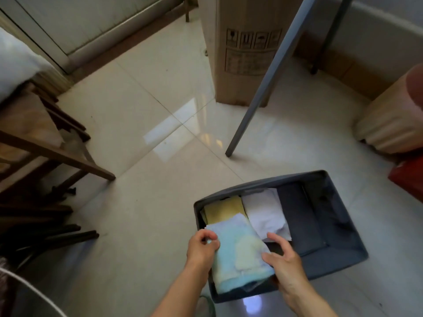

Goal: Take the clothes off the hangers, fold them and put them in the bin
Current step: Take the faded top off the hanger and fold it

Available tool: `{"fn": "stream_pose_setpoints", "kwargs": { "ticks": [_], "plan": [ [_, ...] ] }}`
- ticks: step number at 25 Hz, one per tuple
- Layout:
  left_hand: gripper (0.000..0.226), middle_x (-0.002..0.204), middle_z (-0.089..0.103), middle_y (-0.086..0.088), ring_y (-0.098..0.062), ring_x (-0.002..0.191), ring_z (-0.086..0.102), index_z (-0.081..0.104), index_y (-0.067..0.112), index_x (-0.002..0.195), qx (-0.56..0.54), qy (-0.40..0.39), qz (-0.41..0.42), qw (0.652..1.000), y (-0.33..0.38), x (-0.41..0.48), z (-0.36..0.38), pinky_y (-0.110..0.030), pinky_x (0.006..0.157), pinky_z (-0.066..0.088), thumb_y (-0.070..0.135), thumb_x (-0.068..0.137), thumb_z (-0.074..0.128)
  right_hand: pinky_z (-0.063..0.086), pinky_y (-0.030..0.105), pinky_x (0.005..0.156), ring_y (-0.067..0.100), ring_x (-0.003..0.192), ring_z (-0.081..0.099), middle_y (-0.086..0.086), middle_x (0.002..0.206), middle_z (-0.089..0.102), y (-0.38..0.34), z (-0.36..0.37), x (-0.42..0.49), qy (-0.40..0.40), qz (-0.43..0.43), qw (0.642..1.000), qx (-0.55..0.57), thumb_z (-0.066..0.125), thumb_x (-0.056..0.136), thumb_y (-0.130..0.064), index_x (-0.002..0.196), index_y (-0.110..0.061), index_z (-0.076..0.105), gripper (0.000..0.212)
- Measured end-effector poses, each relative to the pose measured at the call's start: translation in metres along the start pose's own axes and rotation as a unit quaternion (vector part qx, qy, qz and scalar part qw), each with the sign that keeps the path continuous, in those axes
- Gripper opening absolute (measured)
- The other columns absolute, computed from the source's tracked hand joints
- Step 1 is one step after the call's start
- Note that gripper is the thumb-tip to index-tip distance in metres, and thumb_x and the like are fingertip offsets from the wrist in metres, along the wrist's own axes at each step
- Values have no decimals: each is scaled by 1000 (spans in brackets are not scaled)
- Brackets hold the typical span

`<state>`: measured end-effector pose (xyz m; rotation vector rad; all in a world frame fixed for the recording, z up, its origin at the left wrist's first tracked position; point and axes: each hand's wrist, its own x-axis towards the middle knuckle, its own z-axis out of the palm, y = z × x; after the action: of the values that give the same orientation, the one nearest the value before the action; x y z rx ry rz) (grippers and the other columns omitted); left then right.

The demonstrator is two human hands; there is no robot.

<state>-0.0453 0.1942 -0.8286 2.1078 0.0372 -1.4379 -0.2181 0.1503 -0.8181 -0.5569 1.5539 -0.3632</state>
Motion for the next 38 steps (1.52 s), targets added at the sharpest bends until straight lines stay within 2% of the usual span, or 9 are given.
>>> {"fn": "stream_pose_setpoints", "kwargs": {
  "ticks": [3, 7, 11, 14, 16, 18, 20, 23, 38],
  "plan": [
    [32, 89, 62, -4, -16, 70, 54, 67, 15, 86, 26, 3, 6, 1000, -6, 29, 11, -22, 52, 42, -8, 88, 45, 54, 21, 63, 22, 74, 66, 12, 82, 73, 13, 4, 33, -5, -35, 998, -54, 49, 81, 22, 91, -15, 70, 44],
    [45, 107, 62, -5, -23, 94, 61, 67, 21, 92, 50, 31, 45, 997, -8, 72, 27, -33, 84, 56, -11, 84, 37, 47, 3, 61, 15, 81, 62, 1, 81, 70, 18, 17, 76, 2, -69, 991, -116, 44, 84, 21, 75, -10, 70, 42],
    [38, 138, 51, -19, -35, 121, 53, 57, 5, 128, 122, 11, 6, 993, -9, 101, 39, -38, 103, 44, 5, 90, 51, 43, 13, 89, 19, 116, 56, 8, 117, 65, 31, 26, 114, -42, -30, 976, -211, 41, 88, 16, 111, -5, 69, 42],
    [51, 148, 40, -12, -30, 133, 44, 40, 7, 144, 139, -29, -17, 990, -7, 99, 40, -35, 108, 37, 16, 96, 55, 35, 24, 102, 23, 132, 45, 12, 138, 53, 37, 27, 116, -45, 6, 967, -250, 39, 90, 11, 128, -5, 60, 46],
    [46, 140, 49, -8, -27, 125, 51, 45, 9, 140, 104, -45, -18, 993, -3, 91, 37, -34, 104, 42, 14, 96, 55, 39, 25, 100, 22, 125, 51, 13, 133, 58, 31, 27, 106, -24, -3, 972, -235, 41, 89, 11, 126, -5, 62, 45],
    [35, 118, 62, -10, -24, 103, 62, 52, 8, 130, 28, -71, -25, 997, 8, 72, 31, -32, 86, 50, 10, 95, 56, 48, 26, 80, 20, 98, 60, 13, 115, 65, 18, 26, 86, -18, 2, 981, -195, 45, 90, 9, 119, -4, 64, 37],
    [27, 104, 67, -11, -23, 90, 66, 54, 7, 123, -29, -91, -19, 995, 28, 40, 19, -29, 75, 52, 8, 96, 53, 43, 23, 54, 17, 68, 58, 13, 92, 67, -3, 21, 56, -22, 22, 991, -132, 46, 92, 6, 107, -6, 64, 27],
    [20, 99, 69, -12, -24, 85, 66, 55, 8, 117, -104, -101, 3, 989, 60, -19, 1, -30, 72, 53, 8, 98, 49, 36, 19, 40, 16, 50, 57, 11, 72, 69, -29, 4, 9, -14, 16, 996, -84, 46, 93, 5, 97, -7, 64, 22],
    [14, 96, 73, -7, -18, 82, 72, 60, 13, 107, -246, -180, 127, 944, 197, -298, -40, -31, 74, 55, 18, 100, 50, 42, 25, 56, 19, 65, 63, 11, 86, 70, -186, -69, -240, 6, -113, 993, 20, 45, 98, -3, 102, -13, 63, 21]
  ]
}}
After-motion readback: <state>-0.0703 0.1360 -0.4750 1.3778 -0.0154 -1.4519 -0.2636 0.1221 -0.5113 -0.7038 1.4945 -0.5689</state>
